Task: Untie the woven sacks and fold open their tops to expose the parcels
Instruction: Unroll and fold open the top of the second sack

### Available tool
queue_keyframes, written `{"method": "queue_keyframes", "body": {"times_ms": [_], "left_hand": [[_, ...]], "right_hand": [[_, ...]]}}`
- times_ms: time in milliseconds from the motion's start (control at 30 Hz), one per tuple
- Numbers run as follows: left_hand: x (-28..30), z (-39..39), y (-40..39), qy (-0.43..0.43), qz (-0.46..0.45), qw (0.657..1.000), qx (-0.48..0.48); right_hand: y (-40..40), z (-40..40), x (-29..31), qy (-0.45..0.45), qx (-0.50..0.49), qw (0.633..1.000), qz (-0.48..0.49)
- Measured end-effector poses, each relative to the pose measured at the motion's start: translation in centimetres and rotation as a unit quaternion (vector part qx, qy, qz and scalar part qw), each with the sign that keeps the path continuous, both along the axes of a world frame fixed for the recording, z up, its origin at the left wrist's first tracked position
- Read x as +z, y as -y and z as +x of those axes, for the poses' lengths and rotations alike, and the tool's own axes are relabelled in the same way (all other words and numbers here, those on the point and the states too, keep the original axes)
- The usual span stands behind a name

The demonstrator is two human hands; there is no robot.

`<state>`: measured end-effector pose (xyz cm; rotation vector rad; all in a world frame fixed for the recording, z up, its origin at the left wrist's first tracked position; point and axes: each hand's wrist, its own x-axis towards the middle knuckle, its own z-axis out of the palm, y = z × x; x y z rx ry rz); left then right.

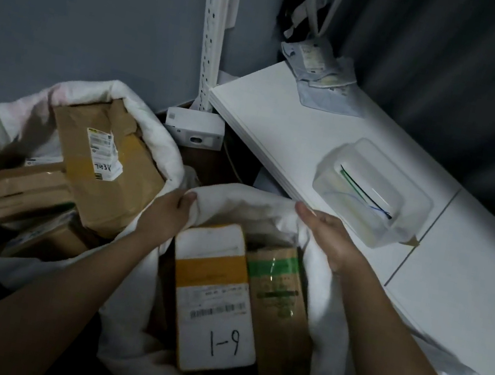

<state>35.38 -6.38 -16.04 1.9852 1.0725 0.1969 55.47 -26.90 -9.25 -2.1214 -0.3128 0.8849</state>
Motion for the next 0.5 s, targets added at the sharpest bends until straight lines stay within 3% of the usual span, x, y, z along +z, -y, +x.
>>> {"method": "queue_keyframes", "body": {"times_ms": [67,167,267,400,500], "left_hand": [[-0.1,-0.7,-0.6,0.021,0.067,0.997,-0.034],[0.4,-1.5,-1.0,-0.011,0.076,0.995,-0.056],[-0.7,-3.6,-0.3,-0.053,0.125,0.988,-0.076],[-0.3,-6.7,2.4,-0.082,0.087,0.993,-0.006],[0.3,-8.7,4.9,-0.096,0.02,0.992,0.08]], "right_hand": [[-0.8,0.6,0.3,-0.014,-0.038,0.998,0.04],[0.6,0.2,-0.9,0.092,-0.019,0.996,0.002],[4.3,-2.1,-1.8,0.091,-0.062,0.993,-0.029],[8.7,-5.2,-2.3,0.116,-0.115,0.975,-0.15],[10.7,-8.0,-2.6,0.121,-0.152,0.969,-0.153]]}}
